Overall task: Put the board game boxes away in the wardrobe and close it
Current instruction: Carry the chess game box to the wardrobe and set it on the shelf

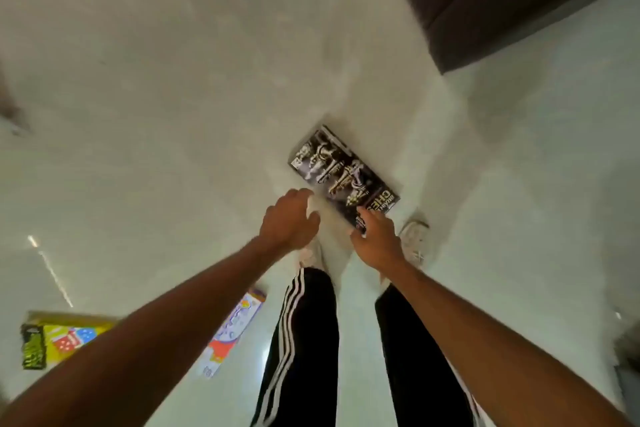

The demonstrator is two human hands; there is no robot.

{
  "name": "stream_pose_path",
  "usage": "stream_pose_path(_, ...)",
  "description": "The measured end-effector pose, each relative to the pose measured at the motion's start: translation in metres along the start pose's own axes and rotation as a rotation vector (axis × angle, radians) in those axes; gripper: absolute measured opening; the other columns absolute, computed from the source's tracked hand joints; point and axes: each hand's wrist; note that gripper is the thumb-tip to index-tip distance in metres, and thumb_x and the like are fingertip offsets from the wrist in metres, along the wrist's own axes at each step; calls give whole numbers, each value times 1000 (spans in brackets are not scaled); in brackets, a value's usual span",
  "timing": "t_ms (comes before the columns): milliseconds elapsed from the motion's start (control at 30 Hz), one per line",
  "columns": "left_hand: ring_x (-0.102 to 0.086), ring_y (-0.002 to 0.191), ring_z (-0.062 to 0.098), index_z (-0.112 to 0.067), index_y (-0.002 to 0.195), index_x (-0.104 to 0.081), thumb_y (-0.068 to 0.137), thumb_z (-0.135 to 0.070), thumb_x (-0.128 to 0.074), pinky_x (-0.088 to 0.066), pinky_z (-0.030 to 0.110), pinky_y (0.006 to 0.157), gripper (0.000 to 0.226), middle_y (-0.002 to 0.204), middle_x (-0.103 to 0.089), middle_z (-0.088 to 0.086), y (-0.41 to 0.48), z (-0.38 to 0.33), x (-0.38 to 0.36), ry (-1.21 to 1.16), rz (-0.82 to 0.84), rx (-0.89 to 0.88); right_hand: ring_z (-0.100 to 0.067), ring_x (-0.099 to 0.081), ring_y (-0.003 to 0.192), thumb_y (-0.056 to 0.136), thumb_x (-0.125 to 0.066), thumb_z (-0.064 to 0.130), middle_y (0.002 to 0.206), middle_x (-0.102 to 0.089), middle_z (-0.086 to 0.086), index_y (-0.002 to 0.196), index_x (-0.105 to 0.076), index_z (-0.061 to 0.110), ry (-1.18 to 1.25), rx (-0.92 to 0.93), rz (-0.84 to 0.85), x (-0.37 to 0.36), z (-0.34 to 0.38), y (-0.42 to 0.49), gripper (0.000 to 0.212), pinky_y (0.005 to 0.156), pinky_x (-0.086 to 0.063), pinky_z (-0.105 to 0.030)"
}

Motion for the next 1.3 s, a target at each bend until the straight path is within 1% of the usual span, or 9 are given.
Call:
stream_pose_path(233,-11,149,36,-26,154,-13,87,-37,-60,-25,52,115,83,164,-4,13,169,43,-107,298,29,-68,-33,-11,144,89,-57,31,158,-8,-10,145,-24,26,-216,-72,-2,-93,-74,138,66,103,-35,-61)
stream_pose_path(400,6,151,36,-27,155,-2,75,-35,-69,-14,49,120,105,164,7,15,179,64,-143,392,28,-81,-33,1,147,85,-61,38,160,4,-7,149,-10,26,-310,-18,-45,-111,-96,150,83,106,-26,-64)
stream_pose_path(567,-23,145,38,-27,153,-12,78,-37,-65,-35,50,112,93,161,-11,17,151,65,-153,326,166,26,-27,7,150,81,-61,27,163,8,-2,151,-9,27,-441,201,-83,-56,-100,190,87,112,-16,-64)
stream_pose_path(667,-39,135,34,-23,148,-30,81,-31,-63,-42,47,105,75,154,-30,14,153,60,-141,240,104,5,-27,6,150,85,-59,25,163,5,-6,152,-10,25,-446,225,-104,-25,-94,205,83,115,-13,-61)
stream_pose_path(800,-12,148,38,-22,152,-22,83,-29,-63,-27,52,116,81,162,-10,12,173,55,-127,215,-46,42,-32,-17,145,81,-63,18,157,-18,-12,148,-21,26,-417,184,-154,-35,-94,183,80,111,-24,-56)
stream_pose_path(933,1,150,39,-23,155,-8,79,-34,-66,-21,54,119,96,164,4,14,173,51,-139,246,61,96,-33,-20,143,74,-66,16,154,-19,-12,146,-24,23,-442,169,-129,-48,-97,183,83,106,-34,-59)
stream_pose_path(1033,-12,147,41,-25,152,-11,73,-40,-68,-32,53,113,99,161,-7,18,153,51,-160,257,90,94,-35,-4,148,76,-63,12,161,-6,-11,149,-19,19,-480,278,-145,-29,-89,217,85,111,-27,-60)
stream_pose_path(1133,-43,129,34,-21,145,-29,72,-46,-67,-45,48,102,86,145,-38,16,143,50,-168,230,-12,27,-35,-1,149,82,-62,14,162,-5,-14,150,-20,18,-410,300,-175,-7,-81,237,80,113,-26,-57)
stream_pose_path(1300,-31,139,37,-18,147,-25,76,-40,-65,-35,53,108,84,152,-29,16,169,38,-146,39,-214,162,-35,-13,147,78,-64,7,160,-6,-14,145,-30,25,-374,250,-130,-20,-94,204,77,108,-36,-53)
Point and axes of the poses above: each hand's wrist, its own y-axis towards the middle knuckle, its own x-axis out of the back of the hand, z = x × y
